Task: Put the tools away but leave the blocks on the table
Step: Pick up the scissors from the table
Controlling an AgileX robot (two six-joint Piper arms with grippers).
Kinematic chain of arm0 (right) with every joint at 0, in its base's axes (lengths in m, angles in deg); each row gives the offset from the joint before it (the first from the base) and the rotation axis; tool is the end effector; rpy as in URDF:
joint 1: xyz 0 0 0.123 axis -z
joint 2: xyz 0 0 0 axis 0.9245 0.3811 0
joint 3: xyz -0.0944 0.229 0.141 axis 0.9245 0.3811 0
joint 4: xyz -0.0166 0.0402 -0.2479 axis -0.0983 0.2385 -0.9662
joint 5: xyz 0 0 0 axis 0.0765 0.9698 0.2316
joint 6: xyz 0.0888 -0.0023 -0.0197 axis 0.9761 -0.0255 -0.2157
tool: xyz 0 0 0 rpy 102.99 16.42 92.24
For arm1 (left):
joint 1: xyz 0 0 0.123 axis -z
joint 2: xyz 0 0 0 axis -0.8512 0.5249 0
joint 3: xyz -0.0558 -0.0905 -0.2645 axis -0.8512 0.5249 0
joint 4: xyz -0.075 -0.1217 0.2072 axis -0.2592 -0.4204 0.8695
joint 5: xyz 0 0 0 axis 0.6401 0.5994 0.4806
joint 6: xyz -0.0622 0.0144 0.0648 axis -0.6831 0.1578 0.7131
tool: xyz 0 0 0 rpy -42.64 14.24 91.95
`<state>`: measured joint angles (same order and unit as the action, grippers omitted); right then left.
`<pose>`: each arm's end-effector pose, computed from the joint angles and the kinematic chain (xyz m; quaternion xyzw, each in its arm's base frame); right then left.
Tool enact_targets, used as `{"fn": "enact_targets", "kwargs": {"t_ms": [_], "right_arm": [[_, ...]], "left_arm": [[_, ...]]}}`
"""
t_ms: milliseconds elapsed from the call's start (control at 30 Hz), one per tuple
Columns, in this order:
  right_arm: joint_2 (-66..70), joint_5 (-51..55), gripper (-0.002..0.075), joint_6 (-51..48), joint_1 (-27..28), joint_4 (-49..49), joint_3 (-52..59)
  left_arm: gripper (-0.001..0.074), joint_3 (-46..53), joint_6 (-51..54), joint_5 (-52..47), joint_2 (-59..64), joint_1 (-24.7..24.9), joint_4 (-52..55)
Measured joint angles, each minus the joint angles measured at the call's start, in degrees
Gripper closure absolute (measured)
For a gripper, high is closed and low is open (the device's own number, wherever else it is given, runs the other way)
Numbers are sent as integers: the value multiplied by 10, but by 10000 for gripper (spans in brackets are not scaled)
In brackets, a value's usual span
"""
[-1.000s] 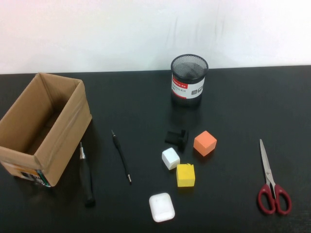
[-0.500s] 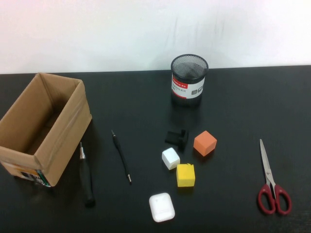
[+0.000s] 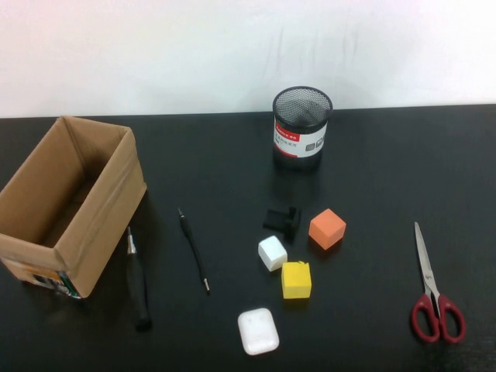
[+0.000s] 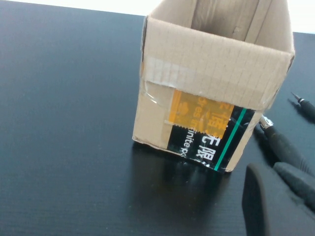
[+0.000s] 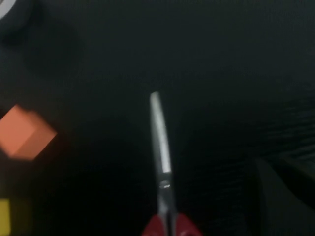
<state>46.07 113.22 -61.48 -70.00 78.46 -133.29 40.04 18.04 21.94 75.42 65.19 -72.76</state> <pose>0.2369 0.0212 0.2785 0.0445 0.9255 0.0996 0.3627 0.0526 -0.0041 0.1727 0.0093 0.8034 -0.0489 0.5933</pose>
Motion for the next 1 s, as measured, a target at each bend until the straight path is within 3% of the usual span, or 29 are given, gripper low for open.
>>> {"fn": "enact_targets", "kwargs": {"t_ms": [100, 233, 367, 567, 1000], "right_arm": [[36, 44, 717, -21, -40, -5, -42], [93, 105, 634, -19, -74, -22, -102], [155, 158, 512, -19, -76, -11, -146], [221, 173, 401, -19, -76, -2, -155], [321, 139, 399, -14, -76, -3, -155]], "left_arm": [[738, 0, 0, 0, 0, 0, 0], [738, 0, 0, 0, 0, 0, 0], [738, 0, 0, 0, 0, 0, 0], [738, 0, 0, 0, 0, 0, 0], [738, 0, 0, 0, 0, 0, 0]]}}
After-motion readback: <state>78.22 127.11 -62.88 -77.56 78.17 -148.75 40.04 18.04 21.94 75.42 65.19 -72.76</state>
